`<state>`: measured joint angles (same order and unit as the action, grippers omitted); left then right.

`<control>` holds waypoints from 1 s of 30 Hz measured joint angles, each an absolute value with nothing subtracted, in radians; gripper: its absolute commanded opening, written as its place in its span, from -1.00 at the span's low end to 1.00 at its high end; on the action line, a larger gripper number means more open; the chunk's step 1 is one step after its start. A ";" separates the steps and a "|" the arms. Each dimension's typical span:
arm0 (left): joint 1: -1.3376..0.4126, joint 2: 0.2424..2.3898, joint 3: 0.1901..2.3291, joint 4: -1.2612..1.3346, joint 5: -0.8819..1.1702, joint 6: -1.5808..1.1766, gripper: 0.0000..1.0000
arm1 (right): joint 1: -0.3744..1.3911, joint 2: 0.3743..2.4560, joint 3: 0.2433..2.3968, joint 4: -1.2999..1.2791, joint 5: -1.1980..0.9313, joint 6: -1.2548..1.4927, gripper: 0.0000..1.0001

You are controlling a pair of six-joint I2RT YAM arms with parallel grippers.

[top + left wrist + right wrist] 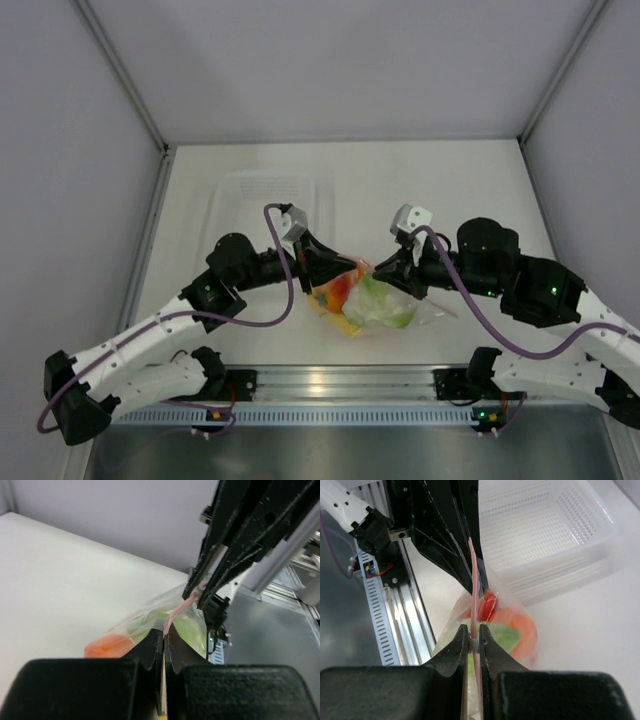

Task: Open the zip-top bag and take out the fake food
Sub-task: Unzip the zipper food storage bag at the center of the board.

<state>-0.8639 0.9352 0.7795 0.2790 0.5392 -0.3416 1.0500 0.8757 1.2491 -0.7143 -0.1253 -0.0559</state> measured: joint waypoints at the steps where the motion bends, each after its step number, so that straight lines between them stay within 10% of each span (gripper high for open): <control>1: -0.864 0.925 0.778 0.268 0.493 -0.342 -1.00 | 1.050 0.871 1.245 -0.716 -0.110 -0.056 -1.00; 30: -0.855 1.134 0.816 0.281 -0.198 -0.609 -1.00 | 1.044 0.801 1.225 -1.071 0.154 0.139 -1.00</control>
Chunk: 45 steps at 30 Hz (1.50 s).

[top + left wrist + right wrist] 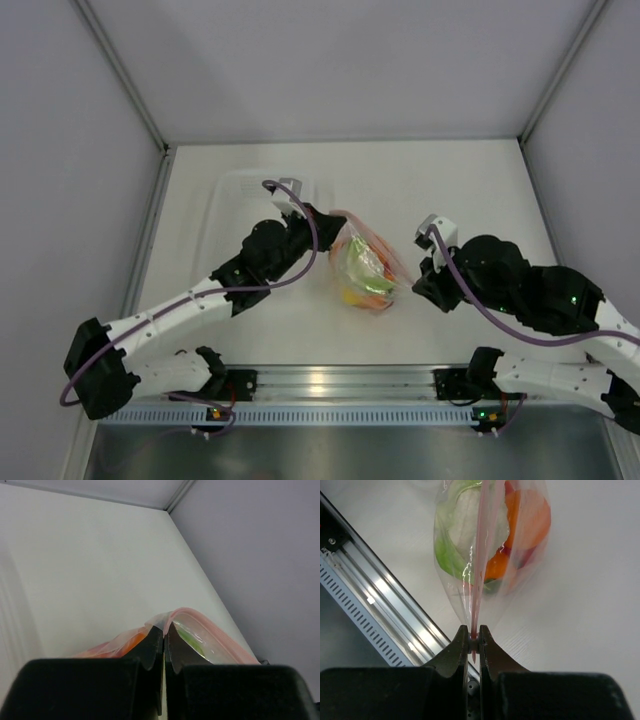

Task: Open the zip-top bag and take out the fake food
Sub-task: Unzip the zipper food storage bag at the center of the board, then open the zipper of the food storage bag at the center of the board.

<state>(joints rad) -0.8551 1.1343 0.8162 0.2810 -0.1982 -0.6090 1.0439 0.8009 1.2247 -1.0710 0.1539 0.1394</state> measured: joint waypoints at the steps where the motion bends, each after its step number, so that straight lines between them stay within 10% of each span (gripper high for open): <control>1: -0.853 1.140 0.816 0.287 -0.194 -0.624 -1.00 | 1.044 0.793 1.225 -1.071 0.160 0.144 -1.00; 3: -0.849 1.149 0.816 0.294 -0.183 -0.641 -1.00 | 1.044 0.784 1.225 -1.071 0.163 0.150 -1.00; 7: -0.838 1.172 0.816 0.334 -0.136 -0.657 -1.00 | 1.044 0.778 1.225 -1.072 0.167 0.160 -0.38; 12: -0.812 1.188 0.815 0.387 -0.043 -0.644 -1.00 | 1.044 0.779 1.225 -1.084 0.221 0.162 -0.24; 23: -0.807 1.189 0.794 0.430 0.139 -0.566 -1.00 | 1.039 0.817 1.273 -0.965 0.466 0.135 -0.29; 45: -0.806 1.173 0.778 0.447 0.227 -0.516 -1.00 | 0.925 0.945 1.235 -0.853 0.239 0.071 -0.35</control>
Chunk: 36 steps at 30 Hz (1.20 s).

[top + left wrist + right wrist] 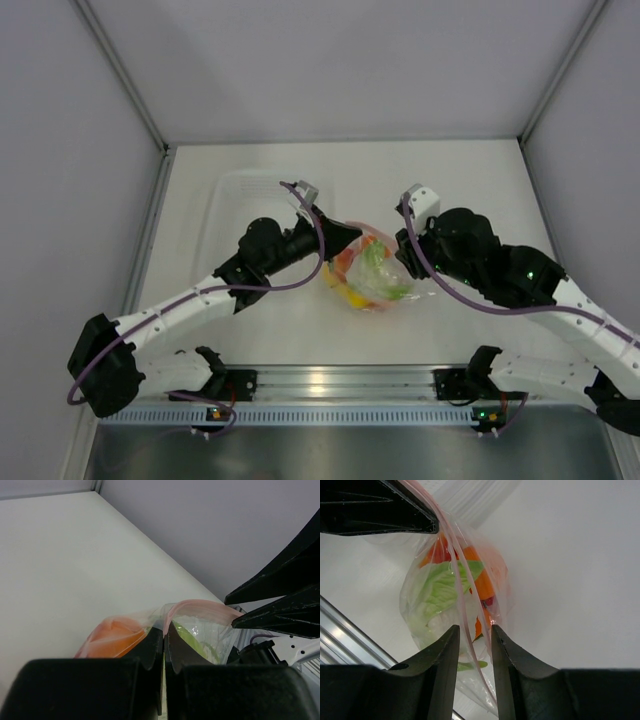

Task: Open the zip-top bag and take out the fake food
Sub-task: Open the zipper of the food storage bag at the center of the board.

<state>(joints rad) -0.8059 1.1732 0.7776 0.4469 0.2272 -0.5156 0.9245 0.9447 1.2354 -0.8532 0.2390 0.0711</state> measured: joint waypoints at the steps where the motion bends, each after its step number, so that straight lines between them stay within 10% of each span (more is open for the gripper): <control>1: -0.805 1.173 0.777 0.448 0.228 -0.513 -1.00 | 0.920 0.945 1.234 -0.852 0.239 0.071 -0.35; 36: -0.796 1.163 0.772 0.445 0.248 -0.502 -1.00 | 0.776 0.904 1.124 -0.793 0.069 0.078 -0.29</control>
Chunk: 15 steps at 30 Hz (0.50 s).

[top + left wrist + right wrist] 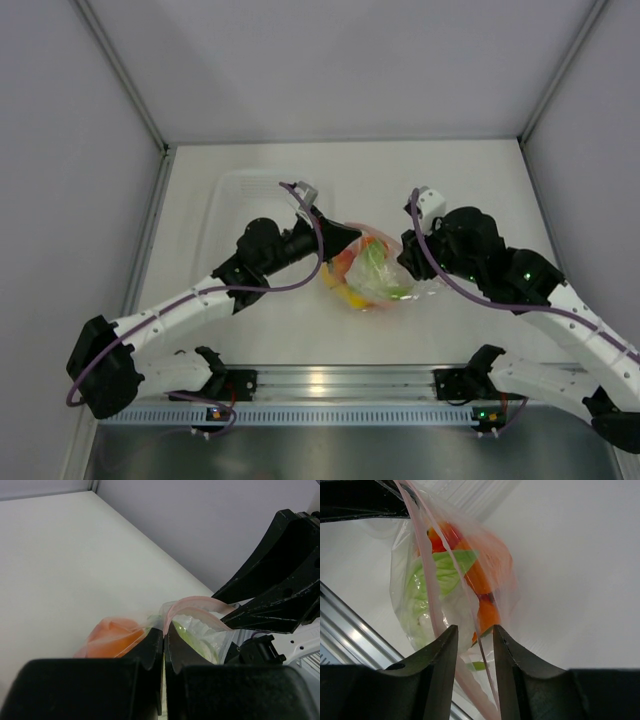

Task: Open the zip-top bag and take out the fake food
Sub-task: Open the zipper of the food storage bag at the center of the board.

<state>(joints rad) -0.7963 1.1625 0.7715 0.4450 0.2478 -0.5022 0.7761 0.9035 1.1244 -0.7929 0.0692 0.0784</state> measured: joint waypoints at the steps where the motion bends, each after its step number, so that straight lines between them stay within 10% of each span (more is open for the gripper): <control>1: -0.795 1.163 0.772 0.445 0.250 -0.502 -1.00 | 0.776 0.900 1.121 -0.792 0.061 0.078 -0.30; 15: -0.791 1.243 0.854 0.435 0.369 -0.520 -1.00 | 0.776 0.940 1.094 -0.770 0.108 0.081 -1.00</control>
